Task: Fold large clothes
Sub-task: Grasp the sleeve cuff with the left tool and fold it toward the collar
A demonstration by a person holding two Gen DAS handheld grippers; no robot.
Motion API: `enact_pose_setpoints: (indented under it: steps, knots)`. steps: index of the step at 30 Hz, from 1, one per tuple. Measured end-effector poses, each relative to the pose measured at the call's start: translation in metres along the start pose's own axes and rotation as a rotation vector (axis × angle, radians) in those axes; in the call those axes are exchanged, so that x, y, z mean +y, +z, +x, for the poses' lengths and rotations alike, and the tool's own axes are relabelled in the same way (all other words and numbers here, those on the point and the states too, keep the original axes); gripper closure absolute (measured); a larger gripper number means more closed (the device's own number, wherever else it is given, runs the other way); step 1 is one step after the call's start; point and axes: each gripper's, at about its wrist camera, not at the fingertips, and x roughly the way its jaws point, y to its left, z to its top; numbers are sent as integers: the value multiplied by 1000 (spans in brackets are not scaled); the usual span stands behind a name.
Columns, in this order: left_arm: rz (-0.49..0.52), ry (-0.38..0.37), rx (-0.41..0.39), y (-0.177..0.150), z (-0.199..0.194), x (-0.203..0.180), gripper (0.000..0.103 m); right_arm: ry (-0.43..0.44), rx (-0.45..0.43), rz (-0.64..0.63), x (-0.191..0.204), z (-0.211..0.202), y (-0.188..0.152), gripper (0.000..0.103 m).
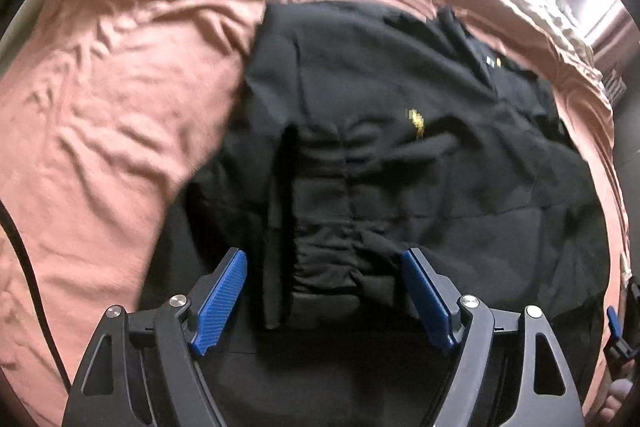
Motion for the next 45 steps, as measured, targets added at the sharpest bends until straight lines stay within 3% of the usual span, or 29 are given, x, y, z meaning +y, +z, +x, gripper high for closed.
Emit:
enact_pose_setpoints:
  steps: [2,7,10,11,16,21,28,30,33,35,39,42,45]
  knots:
    - [17,19,3,-5,2,-3,44,-6,-4,5,-1,1,0,53]
    - [142,99,-16,-13,-18,-24,70,-5,-8,33,-10,1,-1,53]
    - [194,89,-17,-11,-37,-32,92,6,-16,53,-16,-2,0,53]
    - [206,92,-24,-10,-43,-34,93,12,-18,64,-19,-3,2,53]
    - [245,98,-118,6,-73,-43,93,60,-54,136,-36,-11,4,53]
    - [218,101,-186,30,-71,-39,93,105,-90,167,-47,-15,6,53]
    - [166,104,-127,35,-29,-18,93,92,-42,142,-49,5,7,53]
    - [151,104,-111,33,-19,-11,93,72,-36,120,-48,11,9,62]
    - [119,103,-101,33,-8,1,92,10,-31,98,-50,16,11,64]
    - [111,107,-95,32,-5,4,83,0,-27,97,-48,14,11,64]
    - [76,102,-93,30,-16,16,77,-32,-51,49,-30,-2,11,64]
    - [34,72,-119,23,-32,28,61,-23,-54,2,-17,-13,7,62]
    - [6,49,-145,11,-50,40,52,-32,-57,-69,-7,-22,-3,45]
